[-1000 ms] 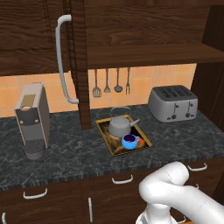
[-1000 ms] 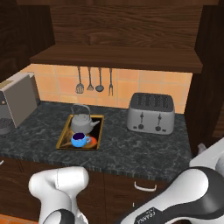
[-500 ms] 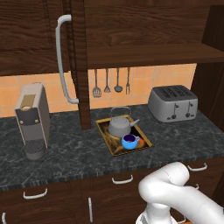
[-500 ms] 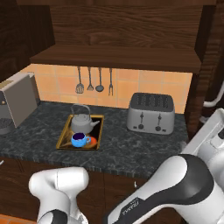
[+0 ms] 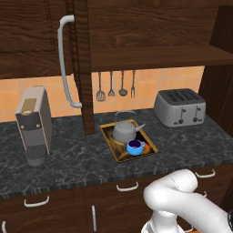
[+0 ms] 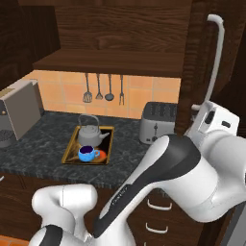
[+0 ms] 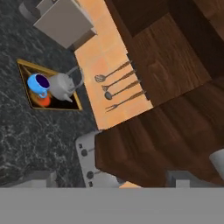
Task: Pick the kettle from the counter and place it on the tray. Then pick the mug from the cabinet and place it on the tray. Then close the cabinet doors.
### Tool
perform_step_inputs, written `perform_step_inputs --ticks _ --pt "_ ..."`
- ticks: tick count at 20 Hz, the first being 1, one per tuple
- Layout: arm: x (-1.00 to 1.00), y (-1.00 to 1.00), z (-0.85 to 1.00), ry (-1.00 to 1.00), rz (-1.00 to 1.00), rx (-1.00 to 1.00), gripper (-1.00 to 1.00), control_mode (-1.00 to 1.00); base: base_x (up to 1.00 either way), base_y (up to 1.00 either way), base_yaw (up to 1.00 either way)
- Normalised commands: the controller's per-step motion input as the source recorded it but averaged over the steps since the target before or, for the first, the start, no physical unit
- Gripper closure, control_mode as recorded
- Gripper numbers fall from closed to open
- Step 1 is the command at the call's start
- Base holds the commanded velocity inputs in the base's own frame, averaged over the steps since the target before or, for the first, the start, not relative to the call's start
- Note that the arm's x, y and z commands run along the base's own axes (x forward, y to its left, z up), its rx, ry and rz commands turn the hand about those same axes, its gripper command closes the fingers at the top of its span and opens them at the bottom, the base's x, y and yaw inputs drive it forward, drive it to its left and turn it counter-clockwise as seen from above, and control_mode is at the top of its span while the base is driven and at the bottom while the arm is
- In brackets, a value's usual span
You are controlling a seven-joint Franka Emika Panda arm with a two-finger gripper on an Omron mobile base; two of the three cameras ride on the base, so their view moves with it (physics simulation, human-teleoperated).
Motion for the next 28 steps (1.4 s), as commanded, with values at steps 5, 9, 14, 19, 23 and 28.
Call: perform_step_inputs --ticks 5,9,14,19,23,28 --pt "0.64 0.43 0.09 0.15 0.09 -0.08 -1.00 -1.00 0.00 0.00 0.00" --pt "0.78 0.41 0.03 0.08 0.09 -0.01 -1.00 -1.00 0.00 0.00 0.00" --pt "0.89 0.41 0.01 0.06 0.09 0.00 -1.00 -1.00 0.00 0.00 0.00" --pt "0.94 0.33 0.06 0.06 0.08 0.00 -1.00 -1.00 0.00 0.00 0.00" --pt "0.98 0.30 0.08 0.06 0.08 0.00 -1.00 -1.00 0.00 0.00 0.00" --pt "1.00 0.36 0.01 0.08 0.09 0.00 -1.00 -1.00 0.00 0.00 0.00"
